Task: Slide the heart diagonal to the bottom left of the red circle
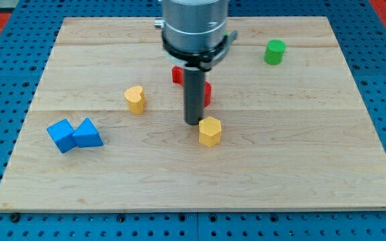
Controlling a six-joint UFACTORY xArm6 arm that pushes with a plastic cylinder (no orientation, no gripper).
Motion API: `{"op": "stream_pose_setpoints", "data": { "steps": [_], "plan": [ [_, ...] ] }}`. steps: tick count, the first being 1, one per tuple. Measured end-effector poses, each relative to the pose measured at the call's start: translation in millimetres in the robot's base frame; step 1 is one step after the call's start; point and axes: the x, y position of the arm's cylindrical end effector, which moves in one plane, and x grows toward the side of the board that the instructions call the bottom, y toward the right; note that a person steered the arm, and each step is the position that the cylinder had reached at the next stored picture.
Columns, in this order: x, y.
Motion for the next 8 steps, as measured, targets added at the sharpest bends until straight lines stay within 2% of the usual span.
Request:
{"op": "stream_pose_setpoints", "data": {
  "steps": [2,3,4,5,6,7,8],
  "plan": [
    [-74.3,-60.1],
    [-74.4,-97.4],
    [-35.7,-64.3],
    [-7.3,-67.7],
    [26.8,-44.7],
    [35.6,-60.2],
    [50.4,-43.2]
  ]
}}
